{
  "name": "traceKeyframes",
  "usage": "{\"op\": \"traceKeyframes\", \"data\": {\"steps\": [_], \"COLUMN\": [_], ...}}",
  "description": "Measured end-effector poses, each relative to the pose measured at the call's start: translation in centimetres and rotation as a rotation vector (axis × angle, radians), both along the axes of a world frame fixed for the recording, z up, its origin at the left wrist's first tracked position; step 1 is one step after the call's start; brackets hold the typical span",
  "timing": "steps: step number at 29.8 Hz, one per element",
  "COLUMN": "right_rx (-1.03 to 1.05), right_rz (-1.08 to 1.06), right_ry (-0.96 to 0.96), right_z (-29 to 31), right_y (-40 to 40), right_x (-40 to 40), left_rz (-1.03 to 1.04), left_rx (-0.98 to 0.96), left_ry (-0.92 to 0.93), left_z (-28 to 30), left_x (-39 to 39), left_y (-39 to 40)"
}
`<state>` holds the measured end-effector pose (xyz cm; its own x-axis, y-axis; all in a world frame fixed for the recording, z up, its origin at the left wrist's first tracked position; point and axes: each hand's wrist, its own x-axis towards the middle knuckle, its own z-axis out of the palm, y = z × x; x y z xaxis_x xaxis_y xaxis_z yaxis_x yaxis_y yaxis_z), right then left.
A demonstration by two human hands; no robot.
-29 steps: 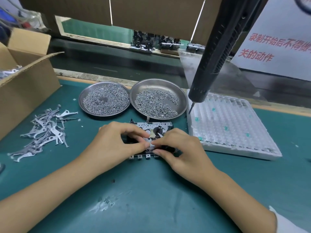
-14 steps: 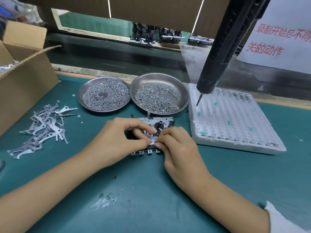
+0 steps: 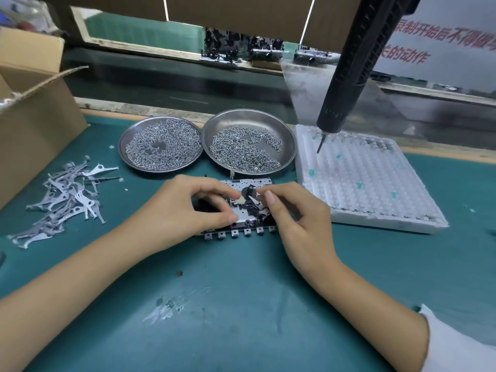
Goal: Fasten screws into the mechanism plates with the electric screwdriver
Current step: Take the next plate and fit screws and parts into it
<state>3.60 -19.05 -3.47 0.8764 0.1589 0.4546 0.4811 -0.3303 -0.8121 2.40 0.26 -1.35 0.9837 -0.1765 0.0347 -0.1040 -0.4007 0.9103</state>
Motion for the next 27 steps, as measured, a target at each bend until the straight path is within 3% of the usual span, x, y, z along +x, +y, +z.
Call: {"op": "traceKeyframes", "data": {"steps": [6, 10, 12, 14, 16, 18, 27], "right_rx": [0.036, 0.041, 0.05, 0.051, 0.045, 0.04, 0.039], "right_rz": [-0.018, -0.018, -0.016, -0.011, -0.004, -0.001, -0.002], "right_ry": [-0.063, -0.075, -0.08, -0.079, -0.077, -0.08, -0.102], "right_z": [0.1, -0.1, -0.1, -0.3, -0.4, -0.3, -0.4], "right_y": [0.2, -0.1, -0.1, -0.1, -0.1, -0.1, -0.1], "right_x": [-0.1, -0.3, -0.3, -0.3, -0.3, -0.3, -0.2], "left_rz": [0.019, 0.195, 0.387, 0.507, 0.515, 0.501, 0.573], "left_rx": [0.078, 0.073, 0.195, 0.491, 0.76, 0.842, 0.748], "left_ry": [-0.119, -0.251, -0.395, -0.469, -0.333, -0.192, -0.2], "left_z": [0.2, 0.5, 0.9, 0.8, 0.4, 0.2, 0.7], "left_x": [0.0, 0.6, 1.3, 2.1, 2.9, 3.5, 5.1], "left_y": [0.3, 1.0, 2.4, 4.1, 5.5, 6.0, 6.1]}}
